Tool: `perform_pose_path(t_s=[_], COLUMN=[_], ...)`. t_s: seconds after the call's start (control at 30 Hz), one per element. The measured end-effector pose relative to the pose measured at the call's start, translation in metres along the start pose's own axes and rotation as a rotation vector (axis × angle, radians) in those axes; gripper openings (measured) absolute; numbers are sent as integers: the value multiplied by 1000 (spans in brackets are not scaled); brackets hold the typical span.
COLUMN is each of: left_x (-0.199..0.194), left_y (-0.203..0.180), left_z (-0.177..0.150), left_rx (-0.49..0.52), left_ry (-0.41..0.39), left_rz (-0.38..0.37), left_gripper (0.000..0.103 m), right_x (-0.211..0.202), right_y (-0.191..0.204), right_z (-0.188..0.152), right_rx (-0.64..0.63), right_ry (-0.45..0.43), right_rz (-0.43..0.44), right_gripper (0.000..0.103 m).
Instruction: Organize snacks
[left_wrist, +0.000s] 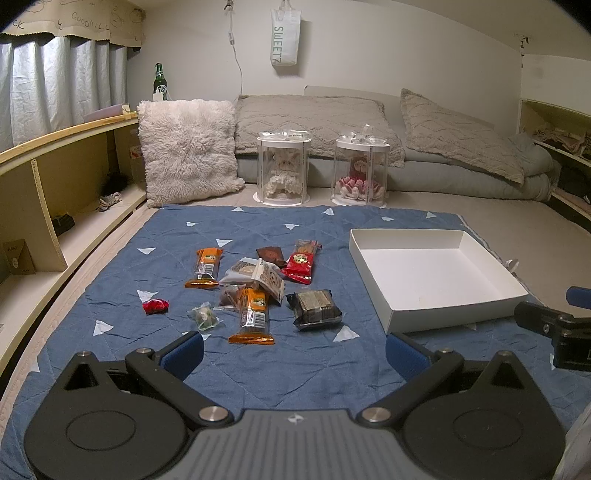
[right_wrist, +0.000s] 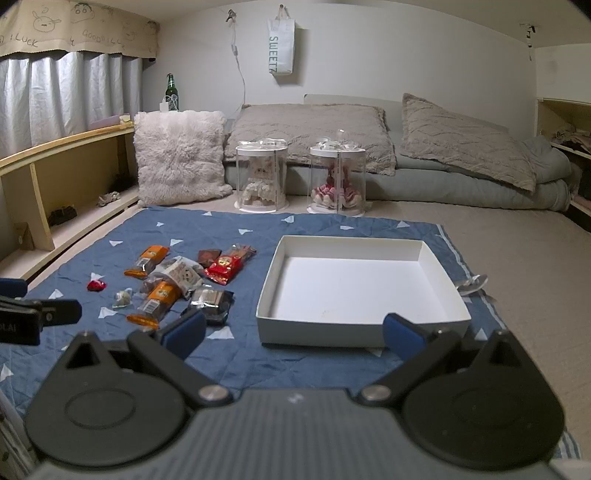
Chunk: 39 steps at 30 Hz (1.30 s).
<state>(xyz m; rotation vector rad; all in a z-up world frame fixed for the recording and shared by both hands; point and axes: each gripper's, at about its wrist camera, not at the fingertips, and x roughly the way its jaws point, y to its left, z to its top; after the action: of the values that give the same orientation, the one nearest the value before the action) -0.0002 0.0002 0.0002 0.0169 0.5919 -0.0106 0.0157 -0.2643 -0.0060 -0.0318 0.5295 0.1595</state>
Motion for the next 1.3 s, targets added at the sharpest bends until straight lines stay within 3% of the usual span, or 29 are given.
perform_pose_path(t_s=[1.3], left_x=[0], left_y=[0], left_z=[0], left_rx=[-2], left_ry=[1], left_rz=[-1], left_gripper=[103], right_x=[2], right_y=[5], right_z=[-3], right_rx=[-8], right_ry=[8], right_rz=[0], right_gripper=[103])
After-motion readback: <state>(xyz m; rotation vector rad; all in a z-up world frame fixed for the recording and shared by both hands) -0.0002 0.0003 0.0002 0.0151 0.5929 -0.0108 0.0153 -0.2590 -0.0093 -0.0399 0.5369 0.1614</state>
